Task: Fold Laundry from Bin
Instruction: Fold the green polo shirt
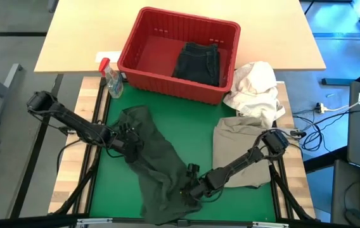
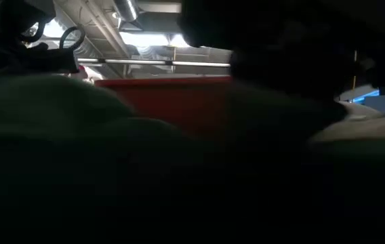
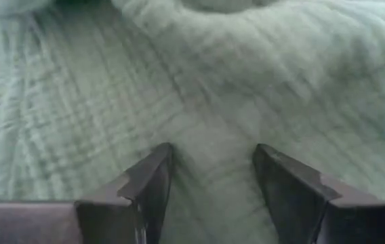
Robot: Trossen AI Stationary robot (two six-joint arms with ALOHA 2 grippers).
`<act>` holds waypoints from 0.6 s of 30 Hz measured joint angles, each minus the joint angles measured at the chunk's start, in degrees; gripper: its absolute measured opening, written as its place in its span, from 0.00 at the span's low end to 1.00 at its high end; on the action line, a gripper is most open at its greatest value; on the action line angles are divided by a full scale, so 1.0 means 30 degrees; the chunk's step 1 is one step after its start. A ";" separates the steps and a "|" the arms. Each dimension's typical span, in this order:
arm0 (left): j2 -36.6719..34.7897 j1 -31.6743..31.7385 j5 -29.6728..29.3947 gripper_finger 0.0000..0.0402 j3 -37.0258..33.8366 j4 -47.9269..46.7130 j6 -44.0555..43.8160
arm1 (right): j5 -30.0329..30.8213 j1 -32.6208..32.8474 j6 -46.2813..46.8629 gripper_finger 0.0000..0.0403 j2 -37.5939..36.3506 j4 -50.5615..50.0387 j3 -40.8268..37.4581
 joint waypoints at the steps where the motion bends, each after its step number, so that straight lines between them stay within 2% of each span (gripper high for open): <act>1: 0.0000 -0.0007 -0.0441 0.55 0.0000 0.0014 -0.0139 | -0.0081 -0.0022 -0.0387 0.54 -0.0060 -0.0922 0.0009; 6: -0.0473 0.0000 -0.1463 0.55 0.0260 0.1094 -0.0138 | 0.0552 -0.0014 -0.1501 0.54 -0.0742 -0.6682 -0.0035; 10: -0.1246 0.0036 -0.1637 0.55 0.1960 0.0991 0.1379 | 0.0926 0.0005 -0.1683 0.54 -0.1973 -0.9503 -0.0230; 13: -0.1957 0.0036 -0.1727 0.55 0.3626 0.0316 0.2235 | 0.1326 0.0022 -0.1487 0.54 -0.3422 -0.9897 -0.0256; 18: -0.3072 0.0129 -0.2655 0.55 0.5448 -0.1892 0.1618 | 0.4031 -0.0116 -0.2503 0.54 -0.5390 -0.8723 -0.0166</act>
